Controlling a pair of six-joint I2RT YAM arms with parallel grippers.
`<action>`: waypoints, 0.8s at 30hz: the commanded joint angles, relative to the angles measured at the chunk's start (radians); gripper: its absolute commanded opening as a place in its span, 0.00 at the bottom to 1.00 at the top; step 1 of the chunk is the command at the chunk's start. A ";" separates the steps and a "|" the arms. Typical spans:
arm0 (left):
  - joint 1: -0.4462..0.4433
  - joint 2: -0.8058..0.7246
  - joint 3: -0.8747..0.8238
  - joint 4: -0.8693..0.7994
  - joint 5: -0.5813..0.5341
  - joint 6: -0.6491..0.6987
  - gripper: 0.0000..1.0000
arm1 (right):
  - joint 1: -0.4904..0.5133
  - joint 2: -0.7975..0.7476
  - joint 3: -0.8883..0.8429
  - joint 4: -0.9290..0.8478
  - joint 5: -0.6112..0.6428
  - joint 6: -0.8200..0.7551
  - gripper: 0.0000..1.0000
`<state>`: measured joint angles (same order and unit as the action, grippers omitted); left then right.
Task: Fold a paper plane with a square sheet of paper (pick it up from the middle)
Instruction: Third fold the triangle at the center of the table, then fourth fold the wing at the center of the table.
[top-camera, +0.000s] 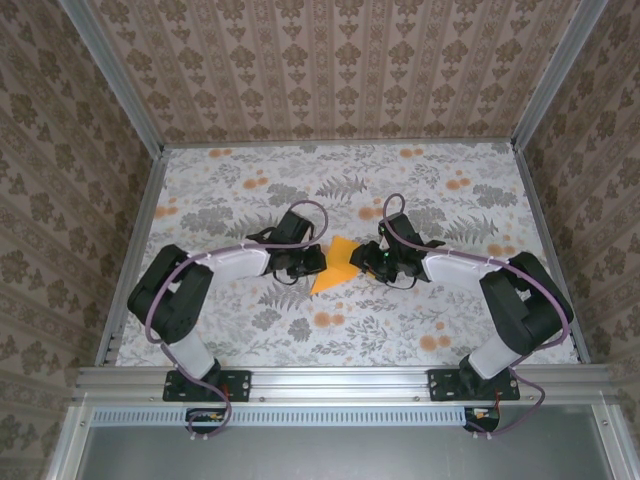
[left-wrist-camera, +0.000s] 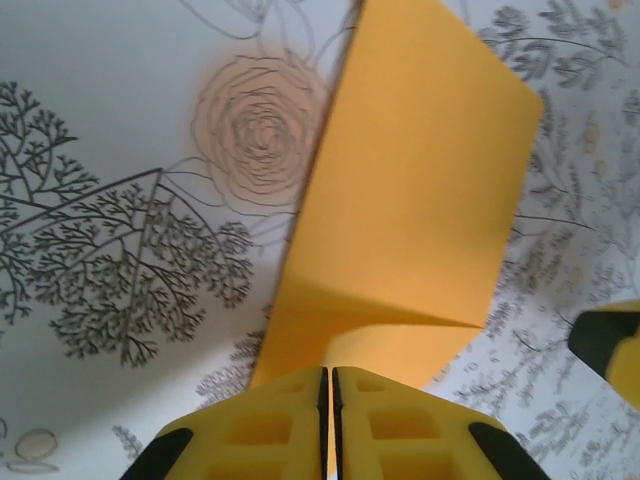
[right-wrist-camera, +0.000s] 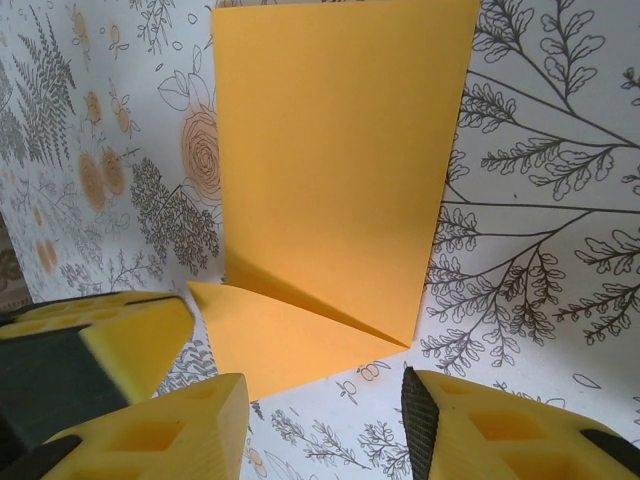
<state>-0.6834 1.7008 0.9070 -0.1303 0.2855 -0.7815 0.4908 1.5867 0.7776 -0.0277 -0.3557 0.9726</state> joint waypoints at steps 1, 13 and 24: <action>0.020 0.030 0.013 -0.006 0.015 0.009 0.11 | 0.001 0.032 -0.005 -0.016 -0.033 0.020 0.47; 0.035 0.061 0.003 0.001 0.024 -0.014 0.07 | 0.011 0.118 0.028 0.023 -0.085 0.043 0.45; 0.045 0.071 -0.004 -0.003 0.021 -0.033 0.05 | 0.012 0.150 0.038 0.089 -0.115 0.070 0.38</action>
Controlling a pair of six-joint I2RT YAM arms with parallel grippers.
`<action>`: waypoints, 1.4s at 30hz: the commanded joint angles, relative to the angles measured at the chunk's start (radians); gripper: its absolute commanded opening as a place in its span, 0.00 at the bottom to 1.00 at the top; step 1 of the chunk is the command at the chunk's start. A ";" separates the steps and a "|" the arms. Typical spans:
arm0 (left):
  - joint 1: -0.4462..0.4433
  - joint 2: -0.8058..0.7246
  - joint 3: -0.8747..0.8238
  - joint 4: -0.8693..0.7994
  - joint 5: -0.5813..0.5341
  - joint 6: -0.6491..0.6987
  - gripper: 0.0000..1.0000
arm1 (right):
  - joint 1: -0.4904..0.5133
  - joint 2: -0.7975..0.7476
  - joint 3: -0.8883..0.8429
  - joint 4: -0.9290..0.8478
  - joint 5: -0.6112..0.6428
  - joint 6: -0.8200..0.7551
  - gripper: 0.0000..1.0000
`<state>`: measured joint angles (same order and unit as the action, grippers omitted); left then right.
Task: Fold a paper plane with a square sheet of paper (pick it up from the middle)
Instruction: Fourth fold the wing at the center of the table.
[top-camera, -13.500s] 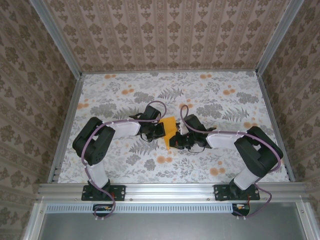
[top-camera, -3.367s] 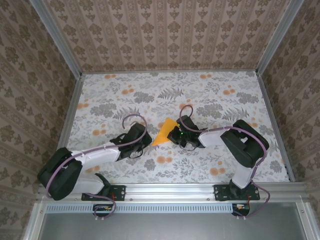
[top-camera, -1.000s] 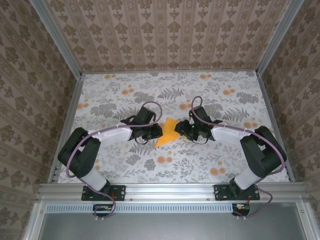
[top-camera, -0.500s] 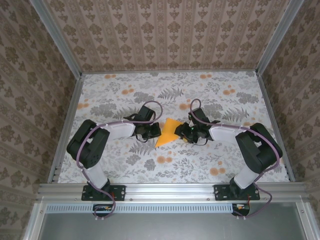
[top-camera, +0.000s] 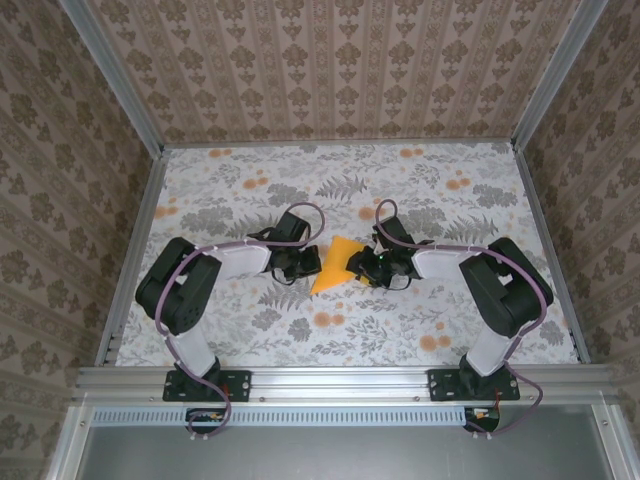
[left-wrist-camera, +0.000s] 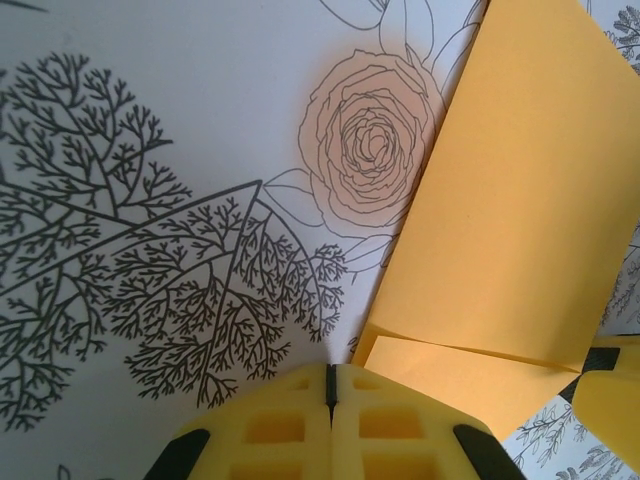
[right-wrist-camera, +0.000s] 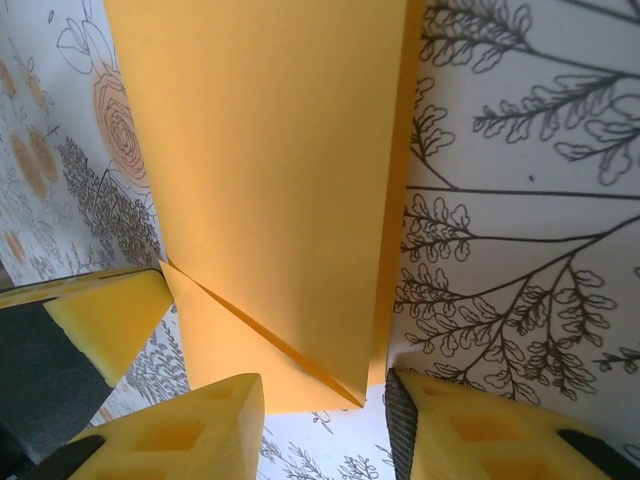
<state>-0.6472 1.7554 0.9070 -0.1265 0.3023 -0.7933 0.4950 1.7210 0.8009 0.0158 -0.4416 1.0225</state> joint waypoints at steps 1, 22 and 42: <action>0.009 0.018 -0.005 -0.007 0.006 -0.022 0.05 | 0.008 0.013 0.012 0.054 -0.032 0.024 0.37; 0.026 -0.016 0.001 -0.027 0.024 0.003 0.09 | 0.008 0.042 -0.018 0.181 -0.075 0.108 0.22; -0.133 -0.184 0.000 0.056 -0.112 0.482 0.68 | -0.038 -0.187 -0.011 -0.114 0.119 0.202 0.00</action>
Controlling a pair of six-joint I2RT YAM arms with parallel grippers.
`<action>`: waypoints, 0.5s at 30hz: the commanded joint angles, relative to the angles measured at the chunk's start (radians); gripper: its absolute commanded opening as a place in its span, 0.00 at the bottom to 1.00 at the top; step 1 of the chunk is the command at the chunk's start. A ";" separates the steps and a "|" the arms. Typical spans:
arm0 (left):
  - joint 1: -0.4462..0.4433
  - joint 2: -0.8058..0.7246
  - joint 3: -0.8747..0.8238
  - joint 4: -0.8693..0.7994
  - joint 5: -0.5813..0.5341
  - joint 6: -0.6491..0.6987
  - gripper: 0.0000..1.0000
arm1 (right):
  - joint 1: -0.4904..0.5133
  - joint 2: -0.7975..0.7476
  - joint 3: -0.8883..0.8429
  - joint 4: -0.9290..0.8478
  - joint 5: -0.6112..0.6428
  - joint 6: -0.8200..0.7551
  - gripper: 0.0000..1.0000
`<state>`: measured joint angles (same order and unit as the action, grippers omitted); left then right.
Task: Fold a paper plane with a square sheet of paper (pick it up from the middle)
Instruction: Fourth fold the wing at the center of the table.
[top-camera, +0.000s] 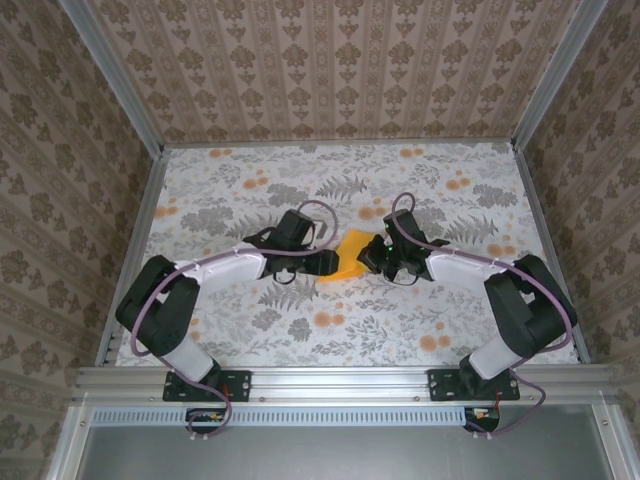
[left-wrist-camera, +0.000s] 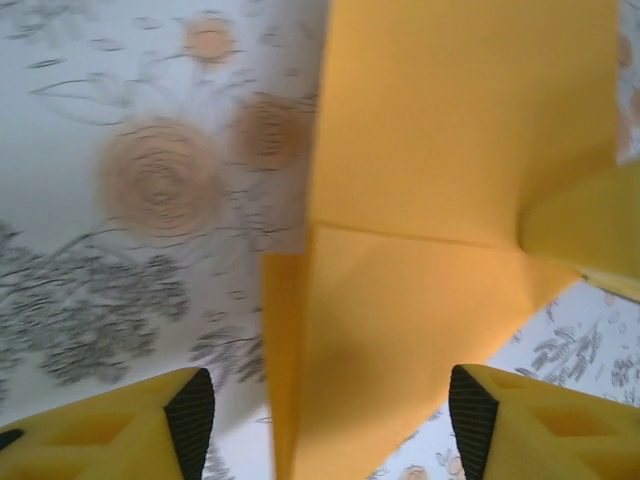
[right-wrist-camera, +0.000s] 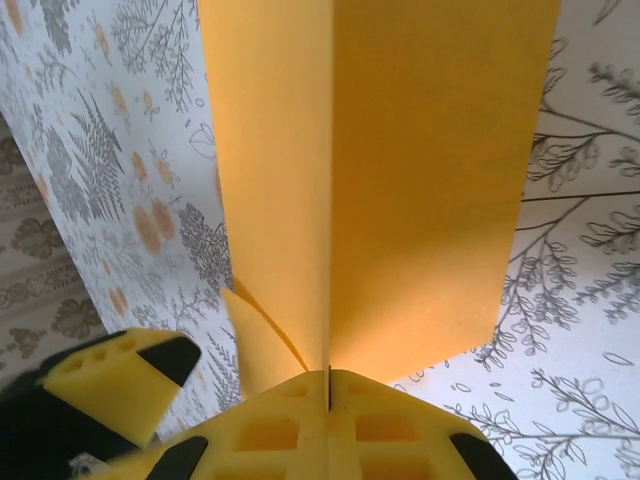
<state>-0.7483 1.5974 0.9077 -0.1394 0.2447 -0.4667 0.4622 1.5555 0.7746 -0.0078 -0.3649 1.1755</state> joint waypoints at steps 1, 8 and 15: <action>-0.042 -0.024 -0.014 0.104 -0.067 0.181 0.68 | -0.007 -0.017 0.026 -0.102 0.042 0.054 0.00; -0.053 -0.046 -0.096 0.254 -0.116 0.334 0.69 | -0.016 0.011 0.076 -0.156 0.030 0.051 0.00; -0.030 -0.120 -0.139 0.250 -0.206 0.383 0.64 | -0.016 0.055 0.119 -0.141 0.000 0.034 0.00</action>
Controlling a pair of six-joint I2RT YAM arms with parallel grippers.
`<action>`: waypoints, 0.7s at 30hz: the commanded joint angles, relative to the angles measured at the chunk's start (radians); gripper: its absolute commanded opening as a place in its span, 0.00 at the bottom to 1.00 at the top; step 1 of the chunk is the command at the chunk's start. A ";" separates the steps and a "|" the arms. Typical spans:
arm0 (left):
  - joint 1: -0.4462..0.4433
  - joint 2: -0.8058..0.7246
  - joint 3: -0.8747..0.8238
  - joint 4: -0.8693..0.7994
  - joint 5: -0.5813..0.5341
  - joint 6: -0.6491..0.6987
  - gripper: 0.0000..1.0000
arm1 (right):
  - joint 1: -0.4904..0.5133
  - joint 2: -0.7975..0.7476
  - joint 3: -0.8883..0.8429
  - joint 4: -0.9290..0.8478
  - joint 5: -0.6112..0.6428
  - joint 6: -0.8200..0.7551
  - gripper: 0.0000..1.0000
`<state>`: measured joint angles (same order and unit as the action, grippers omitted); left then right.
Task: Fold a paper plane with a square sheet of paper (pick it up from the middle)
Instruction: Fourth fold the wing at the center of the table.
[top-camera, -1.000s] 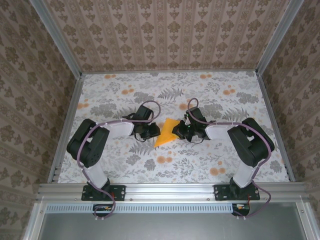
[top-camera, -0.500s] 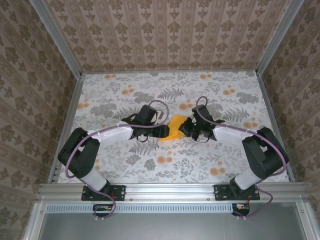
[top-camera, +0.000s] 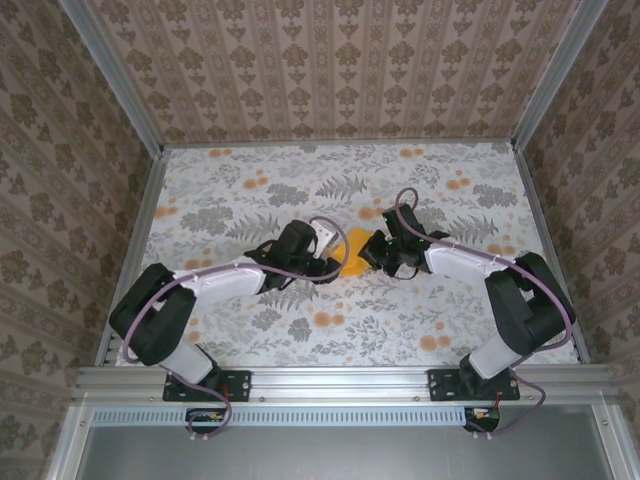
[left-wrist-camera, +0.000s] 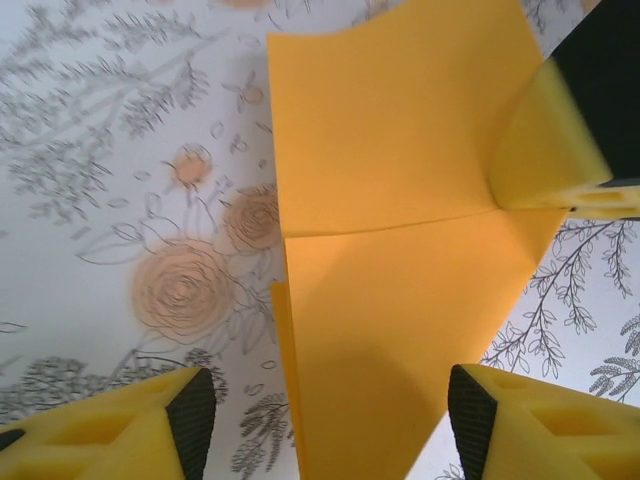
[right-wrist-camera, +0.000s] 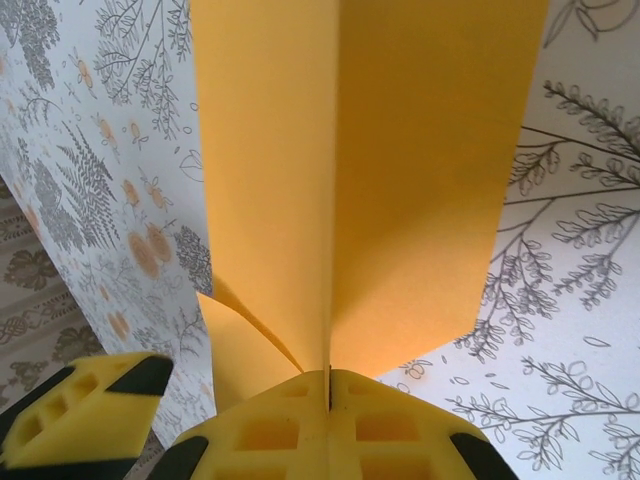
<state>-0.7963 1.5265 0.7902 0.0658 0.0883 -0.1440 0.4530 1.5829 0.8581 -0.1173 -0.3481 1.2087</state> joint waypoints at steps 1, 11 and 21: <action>0.028 -0.059 -0.037 0.066 -0.042 0.051 0.64 | -0.007 0.040 0.047 -0.029 -0.026 -0.002 0.00; 0.068 -0.019 -0.102 0.222 0.149 0.027 0.63 | 0.003 0.147 0.146 -0.091 -0.068 -0.068 0.00; 0.011 0.101 -0.067 0.231 0.174 0.172 0.62 | 0.003 0.179 0.196 -0.148 -0.089 -0.090 0.00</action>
<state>-0.7734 1.5921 0.6941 0.2932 0.2390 -0.0532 0.4541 1.7363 1.0214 -0.2146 -0.4046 1.1324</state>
